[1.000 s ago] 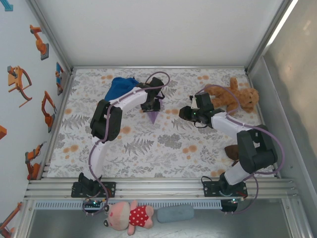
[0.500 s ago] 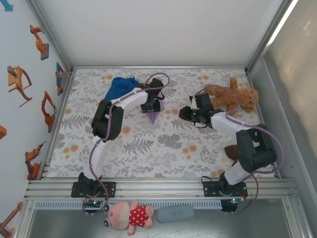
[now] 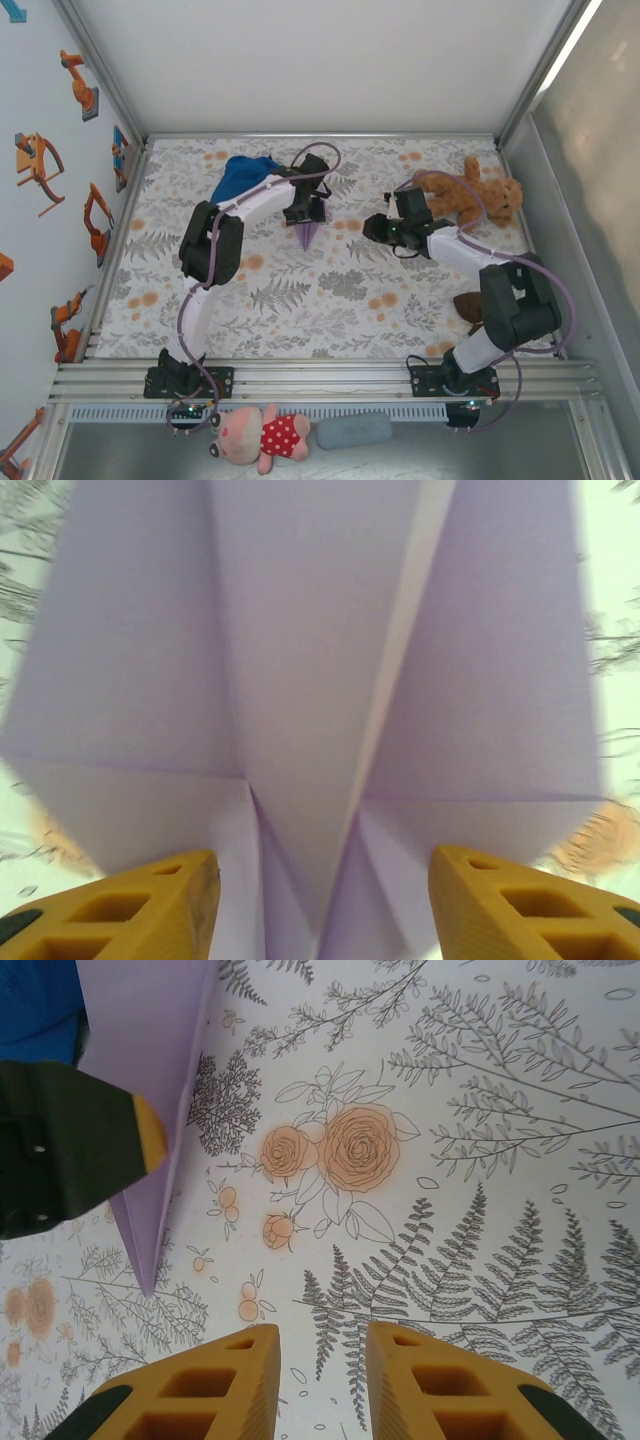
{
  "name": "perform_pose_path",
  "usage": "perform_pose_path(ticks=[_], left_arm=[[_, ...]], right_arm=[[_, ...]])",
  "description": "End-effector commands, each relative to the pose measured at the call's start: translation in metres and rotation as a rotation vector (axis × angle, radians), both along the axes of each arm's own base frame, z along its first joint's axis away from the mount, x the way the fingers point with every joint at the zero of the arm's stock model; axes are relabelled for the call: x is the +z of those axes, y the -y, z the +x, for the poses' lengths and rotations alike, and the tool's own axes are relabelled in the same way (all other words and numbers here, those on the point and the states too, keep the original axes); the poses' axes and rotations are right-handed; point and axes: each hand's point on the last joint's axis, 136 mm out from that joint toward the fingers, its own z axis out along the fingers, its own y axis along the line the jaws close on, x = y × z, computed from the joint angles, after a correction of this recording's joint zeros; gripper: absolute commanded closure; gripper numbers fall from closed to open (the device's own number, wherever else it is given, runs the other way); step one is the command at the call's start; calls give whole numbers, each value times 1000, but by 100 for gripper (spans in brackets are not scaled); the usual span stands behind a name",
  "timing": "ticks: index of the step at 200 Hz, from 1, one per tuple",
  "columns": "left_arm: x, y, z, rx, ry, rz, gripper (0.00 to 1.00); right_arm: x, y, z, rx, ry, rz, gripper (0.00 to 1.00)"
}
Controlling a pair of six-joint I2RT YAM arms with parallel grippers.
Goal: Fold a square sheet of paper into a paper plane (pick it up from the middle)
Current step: Move a paper plane to the center of the table, then reset both arms
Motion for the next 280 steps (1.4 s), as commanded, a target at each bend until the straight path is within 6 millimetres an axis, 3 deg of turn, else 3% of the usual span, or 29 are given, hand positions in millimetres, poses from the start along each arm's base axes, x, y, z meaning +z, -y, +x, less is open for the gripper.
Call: perform_pose_path(ticks=[1, 40, 75, 86, 88, 90, 101, 153, 184, 207, 231, 258, 280], left_arm=[[63, -3, -1, 8, 101, -75, 38], [108, -33, -11, 41, 228, -91, 29], [136, -98, -20, 142, 391, -62, 14], [139, -121, -25, 173, 434, -45, 8], [139, -125, -26, 175, 441, -42, 7], [139, -128, -27, 176, 447, -39, 6], [139, -149, -33, 198, 475, -21, 0], [128, -242, -54, 360, 627, 97, 4], [111, -286, -64, 435, 663, 164, 4], [105, -301, -65, 423, 696, 195, 4], [102, -311, -64, 394, 786, 259, 4], [102, -315, -59, 326, 797, 269, 4], [96, -315, -53, 262, 799, 260, 4]], right_arm=[[36, 16, 12, -57, 105, -40, 72], [70, 49, 15, -147, 204, -150, 64], [104, 94, 11, -272, 325, -306, 42], [111, 111, 9, -325, 348, -365, 33], [113, 114, 9, -333, 351, -375, 28], [114, 119, 8, -347, 354, -388, 17], [118, 132, 6, -388, 364, -433, 1], [113, 205, -1, -632, 351, -663, 1], [87, 230, 1, -669, 358, -668, 3], [65, 234, 1, -631, 357, -586, 3], [47, 237, 4, -577, 403, -612, 6], [43, 237, 2, -569, 561, -633, 5], [36, 230, 8, -513, 587, -633, 4]])
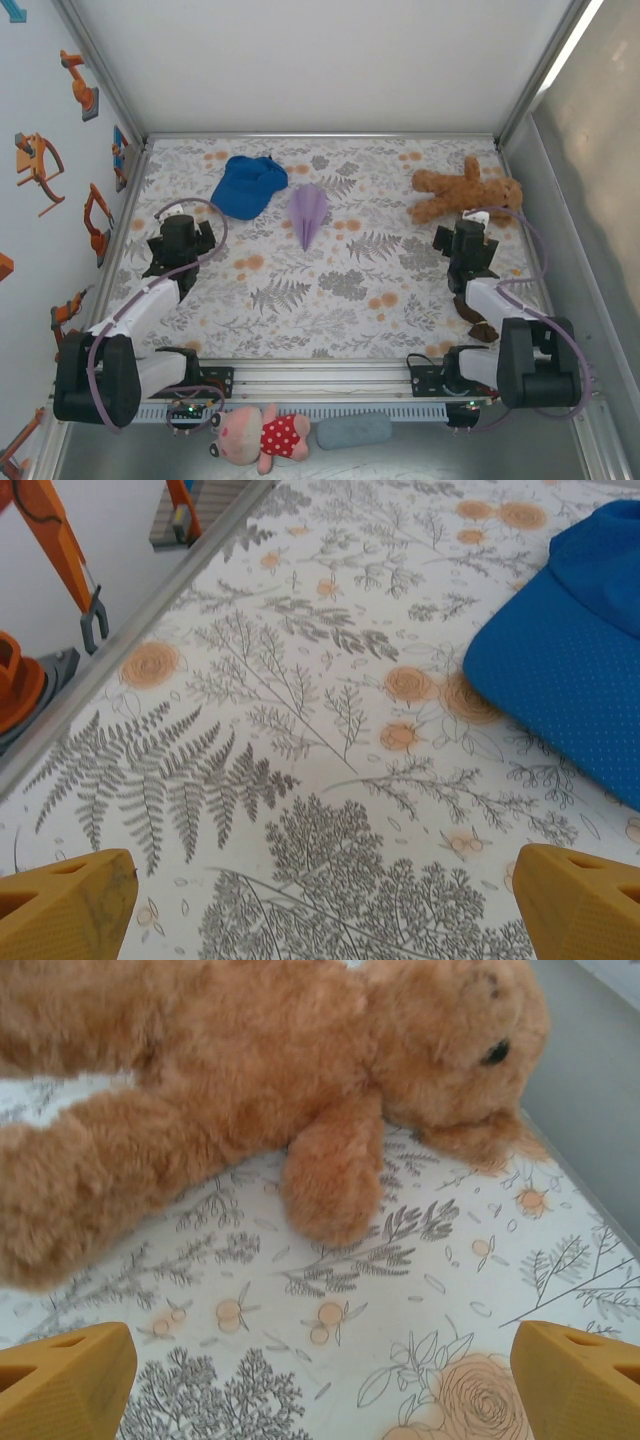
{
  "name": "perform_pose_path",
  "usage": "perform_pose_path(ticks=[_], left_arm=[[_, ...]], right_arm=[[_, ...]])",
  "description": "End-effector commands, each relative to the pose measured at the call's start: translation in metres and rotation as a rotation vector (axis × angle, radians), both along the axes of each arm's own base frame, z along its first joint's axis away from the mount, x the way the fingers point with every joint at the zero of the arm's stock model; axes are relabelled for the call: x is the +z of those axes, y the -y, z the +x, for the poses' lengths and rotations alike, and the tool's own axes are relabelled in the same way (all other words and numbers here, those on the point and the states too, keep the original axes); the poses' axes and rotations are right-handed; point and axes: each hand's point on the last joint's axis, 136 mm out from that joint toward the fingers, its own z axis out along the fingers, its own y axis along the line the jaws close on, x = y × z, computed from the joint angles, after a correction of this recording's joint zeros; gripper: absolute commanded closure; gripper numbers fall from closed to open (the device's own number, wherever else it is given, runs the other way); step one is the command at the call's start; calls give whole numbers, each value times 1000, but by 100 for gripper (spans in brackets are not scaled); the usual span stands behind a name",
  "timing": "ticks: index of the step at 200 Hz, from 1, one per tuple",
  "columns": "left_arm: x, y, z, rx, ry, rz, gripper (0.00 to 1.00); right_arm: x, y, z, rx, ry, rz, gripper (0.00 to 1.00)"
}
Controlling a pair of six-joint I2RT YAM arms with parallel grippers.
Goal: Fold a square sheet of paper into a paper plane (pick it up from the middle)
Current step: Reset both arms
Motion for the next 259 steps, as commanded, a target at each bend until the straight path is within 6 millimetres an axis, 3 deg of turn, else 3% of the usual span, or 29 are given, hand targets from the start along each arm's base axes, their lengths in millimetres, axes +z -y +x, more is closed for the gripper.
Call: perform_pose_path(ticks=[1, 42, 89, 144, 159, 259], left_arm=[[16, 4, 16, -101, 78, 43, 4], [8, 22, 29, -258, 215, 7, 4], [-12, 22, 36, -312, 215, -46, 4], [-43, 12, 52, -255, 146, -60, 4], [-43, 17, 53, -278, 145, -50, 4], [-45, 19, 55, -278, 128, -23, 4]], right_arm=[[34, -7, 26, 78, 176, -51, 4], [16, -19, 42, 179, 195, -6, 4], [-8, -29, 50, 278, 193, 48, 5], [-8, -29, 53, 289, 188, 62, 6], [-8, -30, 53, 291, 186, 63, 1], [-9, -29, 54, 289, 183, 65, 0]])
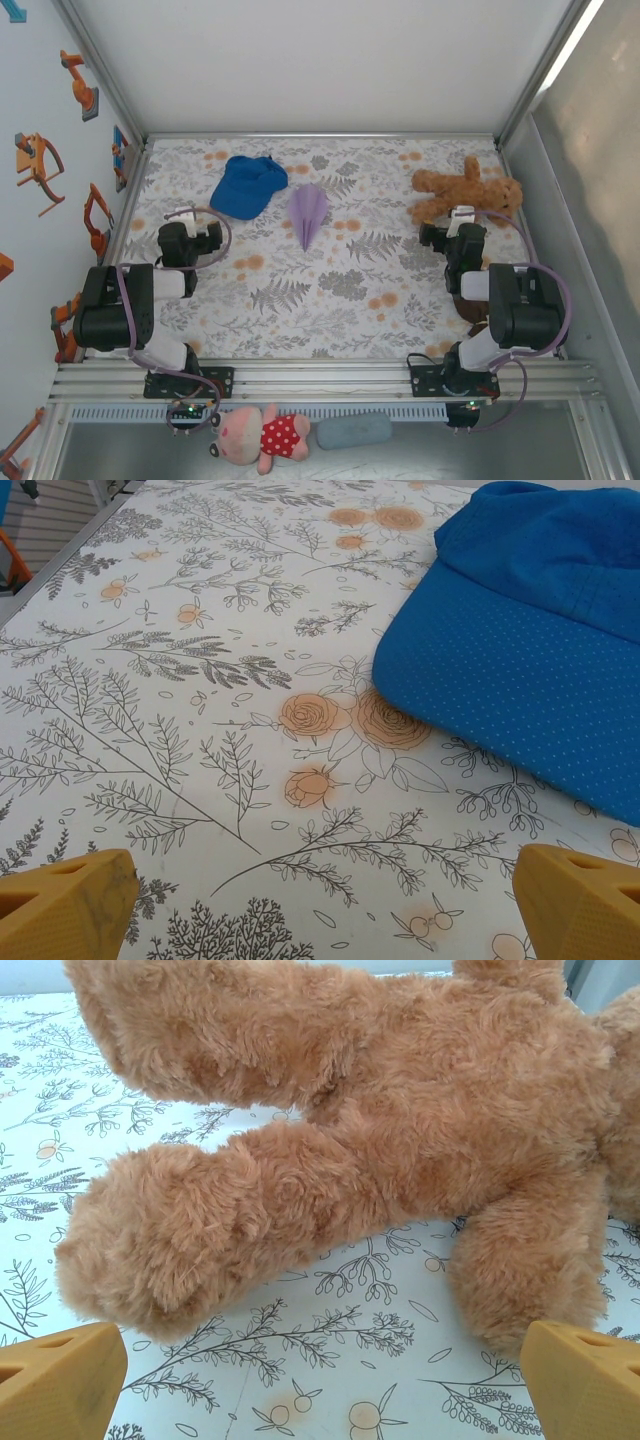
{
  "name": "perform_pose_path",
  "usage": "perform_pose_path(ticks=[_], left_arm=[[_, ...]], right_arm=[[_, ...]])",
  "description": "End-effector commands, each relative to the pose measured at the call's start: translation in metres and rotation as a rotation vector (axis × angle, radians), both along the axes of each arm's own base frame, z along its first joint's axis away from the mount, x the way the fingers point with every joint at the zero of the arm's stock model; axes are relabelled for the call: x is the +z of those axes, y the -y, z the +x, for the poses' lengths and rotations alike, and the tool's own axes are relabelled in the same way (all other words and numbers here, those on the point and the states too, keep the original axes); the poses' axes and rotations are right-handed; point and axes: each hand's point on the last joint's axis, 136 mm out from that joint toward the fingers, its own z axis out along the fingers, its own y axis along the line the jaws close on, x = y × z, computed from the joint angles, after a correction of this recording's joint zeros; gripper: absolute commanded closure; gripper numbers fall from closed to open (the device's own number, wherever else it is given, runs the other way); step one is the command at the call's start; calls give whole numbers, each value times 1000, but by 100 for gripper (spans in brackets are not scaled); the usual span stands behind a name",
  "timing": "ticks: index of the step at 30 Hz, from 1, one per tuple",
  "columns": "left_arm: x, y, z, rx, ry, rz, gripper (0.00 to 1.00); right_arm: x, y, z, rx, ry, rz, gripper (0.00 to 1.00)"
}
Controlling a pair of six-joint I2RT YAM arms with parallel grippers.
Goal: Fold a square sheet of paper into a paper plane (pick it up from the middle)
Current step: Reset both arms
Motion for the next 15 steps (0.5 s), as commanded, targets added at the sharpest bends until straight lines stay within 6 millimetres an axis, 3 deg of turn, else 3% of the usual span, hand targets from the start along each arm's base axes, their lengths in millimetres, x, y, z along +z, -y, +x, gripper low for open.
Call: perform_pose_path(ticks=[1, 15], left_arm=[[13, -1, 7, 1, 40, 23, 4], [12, -1, 8, 1, 33, 18, 4]], right_arm=[[11, 2, 7, 3, 41, -7, 0], [11, 3, 7, 1, 39, -9, 0]])
